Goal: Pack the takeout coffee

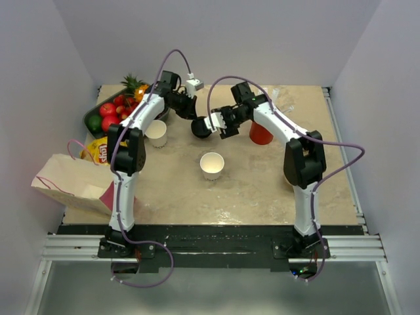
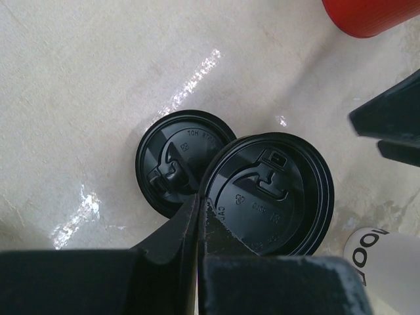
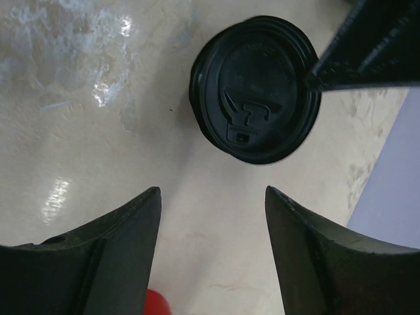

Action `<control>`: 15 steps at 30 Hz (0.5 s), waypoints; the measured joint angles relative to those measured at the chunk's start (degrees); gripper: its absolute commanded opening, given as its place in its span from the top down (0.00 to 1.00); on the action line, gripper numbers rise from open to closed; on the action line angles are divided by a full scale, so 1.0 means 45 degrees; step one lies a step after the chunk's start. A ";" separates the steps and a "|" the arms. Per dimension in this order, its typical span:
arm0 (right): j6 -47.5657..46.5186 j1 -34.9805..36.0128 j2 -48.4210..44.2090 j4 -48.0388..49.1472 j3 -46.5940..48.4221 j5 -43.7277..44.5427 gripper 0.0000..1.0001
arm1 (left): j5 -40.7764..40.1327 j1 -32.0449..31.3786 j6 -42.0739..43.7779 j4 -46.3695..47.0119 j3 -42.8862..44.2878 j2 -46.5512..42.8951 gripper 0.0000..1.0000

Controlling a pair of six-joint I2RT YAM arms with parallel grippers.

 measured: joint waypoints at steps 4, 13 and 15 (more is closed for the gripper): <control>-0.1957 0.0126 0.0466 -0.0044 0.0068 0.0010 0.38 | 0.0126 0.0000 0.0000 -0.0092 0.0325 0.0034 1.00; -0.4323 0.0699 0.0578 -0.0257 0.0369 0.0024 0.55 | 0.0238 0.0005 -0.0005 -0.0112 0.0447 0.0034 1.00; -0.4609 0.0801 0.0583 -0.0418 0.0457 0.0049 0.59 | 0.0238 0.0005 -0.0005 -0.0112 0.0447 0.0034 1.00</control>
